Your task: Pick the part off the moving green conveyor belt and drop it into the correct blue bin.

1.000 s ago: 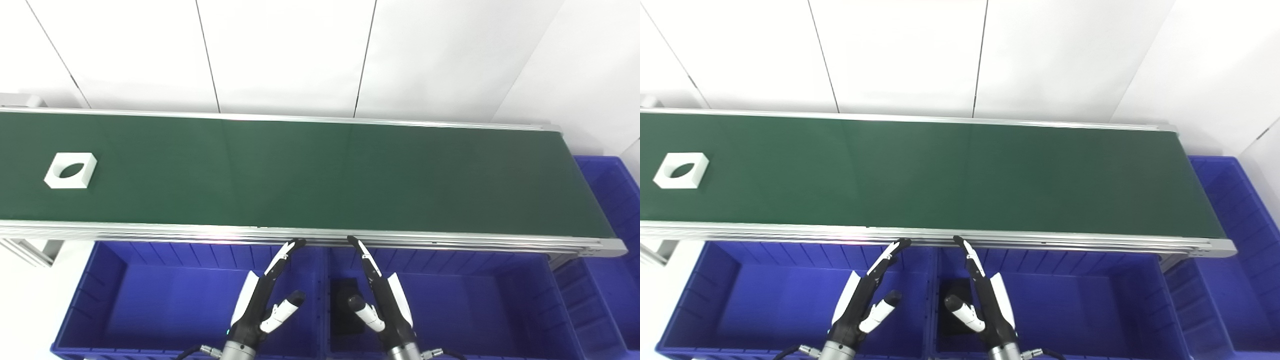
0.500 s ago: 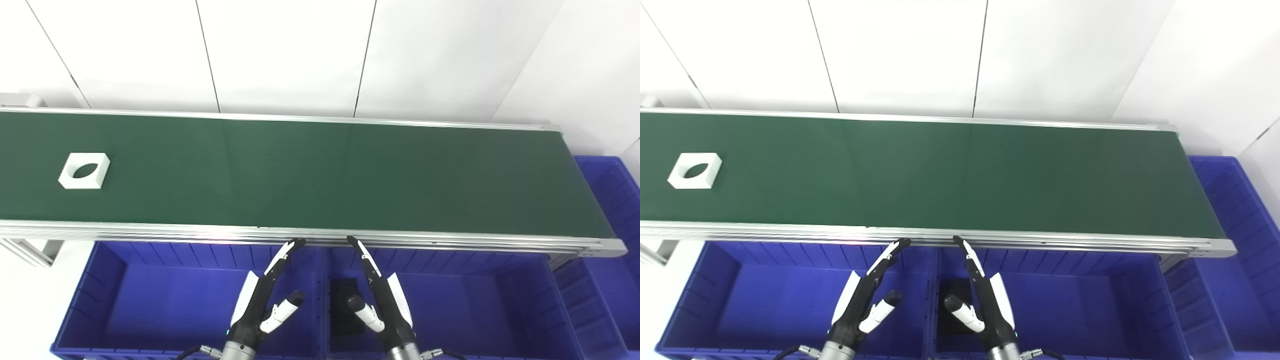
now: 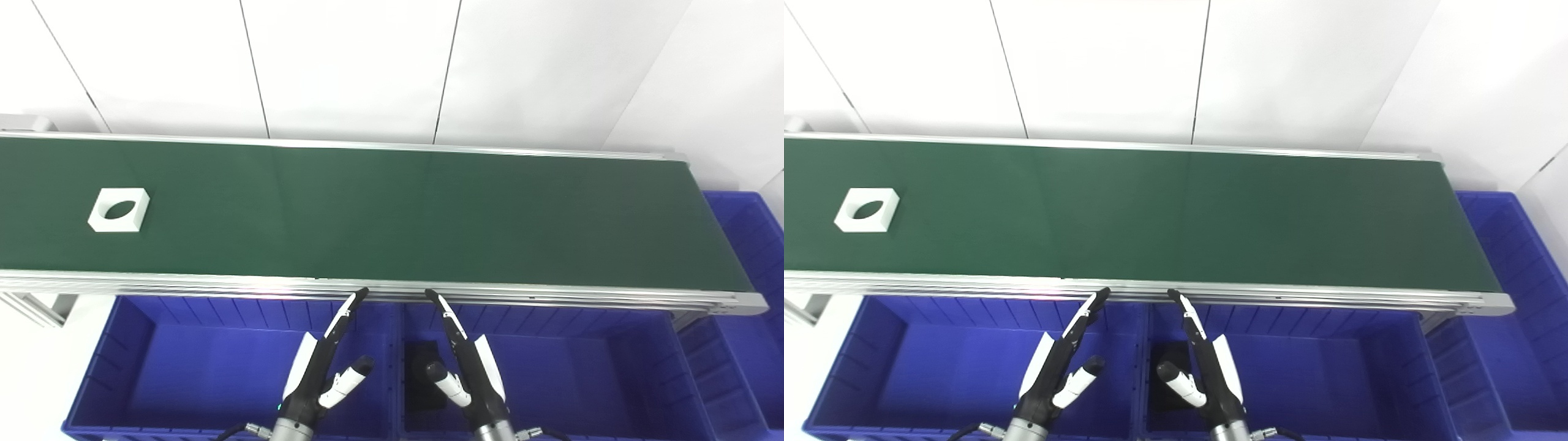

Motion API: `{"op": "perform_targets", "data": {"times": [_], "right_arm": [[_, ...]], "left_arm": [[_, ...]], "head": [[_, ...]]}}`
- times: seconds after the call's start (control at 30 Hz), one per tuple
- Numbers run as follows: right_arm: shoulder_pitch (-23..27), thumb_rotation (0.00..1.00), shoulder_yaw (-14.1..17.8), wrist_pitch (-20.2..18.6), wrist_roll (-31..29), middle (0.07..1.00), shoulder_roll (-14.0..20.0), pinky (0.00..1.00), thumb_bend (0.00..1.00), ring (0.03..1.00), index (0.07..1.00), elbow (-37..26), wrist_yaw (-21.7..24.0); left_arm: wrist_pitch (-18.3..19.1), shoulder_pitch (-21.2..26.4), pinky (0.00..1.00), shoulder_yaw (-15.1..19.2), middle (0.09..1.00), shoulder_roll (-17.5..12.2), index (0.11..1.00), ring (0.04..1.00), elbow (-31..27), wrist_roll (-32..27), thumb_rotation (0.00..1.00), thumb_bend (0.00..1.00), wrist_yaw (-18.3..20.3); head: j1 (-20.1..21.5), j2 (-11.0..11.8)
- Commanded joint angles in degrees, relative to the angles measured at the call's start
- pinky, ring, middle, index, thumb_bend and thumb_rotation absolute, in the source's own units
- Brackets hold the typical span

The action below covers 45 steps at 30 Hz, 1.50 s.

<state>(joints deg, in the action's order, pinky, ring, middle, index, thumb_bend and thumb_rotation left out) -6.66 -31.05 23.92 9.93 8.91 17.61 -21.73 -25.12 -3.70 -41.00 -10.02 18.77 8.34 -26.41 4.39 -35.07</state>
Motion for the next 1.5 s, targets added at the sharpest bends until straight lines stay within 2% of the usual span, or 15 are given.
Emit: {"op": "perform_targets", "data": {"times": [0.0,0.17,0.27,0.5,0.63,0.93,1.1,1.3,1.4,1.47], "right_arm": [[0.6,1.0,-0.1,3.0,0.6,0.974,-0.2,1.0,0.94,0.994,0.957,-1.4,-0.2],[0.8,1.0,-0.2,3.0,0.5,0.974,-0.2,1.0,0.94,0.995,0.958,-1.0,-0.2],[0.7,1.0,0.1,3.0,0.3,0.974,-0.3,1.0,0.94,0.996,0.956,-0.9,0.0],[1.0,1.0,-0.1,3.0,-0.4,0.967,0.2,0.99,0.93,0.987,0.956,0.4,-0.3],[1.3,1.0,-0.3,3.0,0.0,0.973,0.8,1.0,0.93,0.989,0.966,1.0,-0.6],[1.1,1.0,-0.1,3.0,-0.9,0.982,1.2,1.0,0.92,1.0,0.974,1.7,0.4],[1.2,1.0,0.0,3.0,-1.4,0.983,1.3,1.0,0.92,1.0,0.974,2.1,0.5],[1.2,1.0,0.1,3.0,-1.9,0.985,1.3,1.0,0.92,1.0,0.975,2.5,0.9],[1.3,1.0,0.1,3.0,-1.8,0.985,1.4,1.0,0.92,1.0,0.978,2.4,0.8],[1.3,1.0,0.1,3.0,-1.6,0.983,1.3,1.0,0.92,1.0,0.976,2.3,0.6]], "left_arm": [[-1.8,0.6,0.95,0.4,0.973,0.1,0.966,0.97,-1.8,0.3,1.0,0.77,-0.3],[-1.8,0.6,0.95,0.6,0.973,0.1,0.969,0.971,-1.7,0.0,1.0,0.75,0.4],[-1.8,0.7,0.94,0.5,0.971,0.2,0.967,0.967,-1.4,0.1,1.0,0.74,0.4],[-1.8,1.2,0.94,-0.2,0.966,0.7,0.96,0.962,0.4,0.8,1.0,0.75,-0.5],[-1.8,1.5,0.92,-0.2,0.958,1.2,0.946,0.953,1.4,1.0,1.0,0.77,-0.9],[-1.8,2.2,0.86,-0.6,0.933,1.8,0.919,0.913,3.0,1.0,1.0,0.79,-1.3],[-1.8,2.1,0.85,-0.6,0.92,2.1,0.912,0.904,3.1,0.9,0.99,0.8,-1.1],[-1.8,2.4,0.86,-1.4,0.916,2.0,0.909,0.901,3.1,2.0,0.99,0.77,-2.4],[-1.8,3.0,0.88,-2.7,0.914,1.5,0.906,0.9,2.7,2.7,0.97,0.81,-3.5],[-1.8,3.2,0.87,-3.6,0.903,0.6,0.903,0.885,-0.3,4.5,0.97,0.83,-4.4]], "head": [[0.0,0.0],[0.0,0.1],[-1.0,0.9],[-6.5,3.6],[-8.2,4.6],[-9.2,6.6],[-9.8,7.0],[-10.2,7.0],[-10.2,7.0],[-11.3,6.8]]}}
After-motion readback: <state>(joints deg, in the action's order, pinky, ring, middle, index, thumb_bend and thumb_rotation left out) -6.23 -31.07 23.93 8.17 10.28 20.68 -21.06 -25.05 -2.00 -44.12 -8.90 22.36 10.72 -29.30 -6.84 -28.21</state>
